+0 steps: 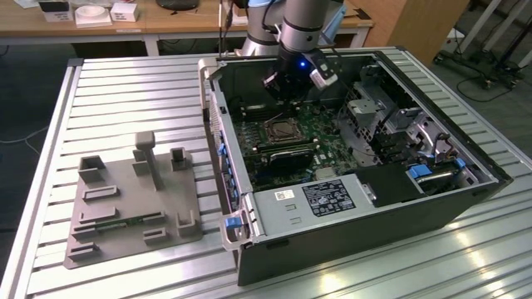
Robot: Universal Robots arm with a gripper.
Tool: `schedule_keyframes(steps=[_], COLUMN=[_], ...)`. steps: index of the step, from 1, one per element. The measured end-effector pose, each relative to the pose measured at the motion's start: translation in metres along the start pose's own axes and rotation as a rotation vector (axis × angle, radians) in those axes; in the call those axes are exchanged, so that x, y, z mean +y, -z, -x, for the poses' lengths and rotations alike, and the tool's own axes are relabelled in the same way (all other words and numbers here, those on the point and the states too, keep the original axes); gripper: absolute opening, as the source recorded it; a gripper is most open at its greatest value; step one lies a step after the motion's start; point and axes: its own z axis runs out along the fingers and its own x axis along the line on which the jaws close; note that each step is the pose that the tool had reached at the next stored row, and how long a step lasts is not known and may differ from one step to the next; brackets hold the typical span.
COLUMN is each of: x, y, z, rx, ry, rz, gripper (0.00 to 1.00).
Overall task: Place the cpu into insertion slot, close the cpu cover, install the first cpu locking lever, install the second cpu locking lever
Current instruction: 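Install the first cpu locking lever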
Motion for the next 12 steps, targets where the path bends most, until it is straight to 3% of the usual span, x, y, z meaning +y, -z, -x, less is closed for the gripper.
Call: schedule_keyframes(steps=[12], x=[-0.0006], y=[-0.0102], z=[0.0056], rx=[-0.0002], ry=[-0.005], rz=[-0.0001], gripper=[0.10])
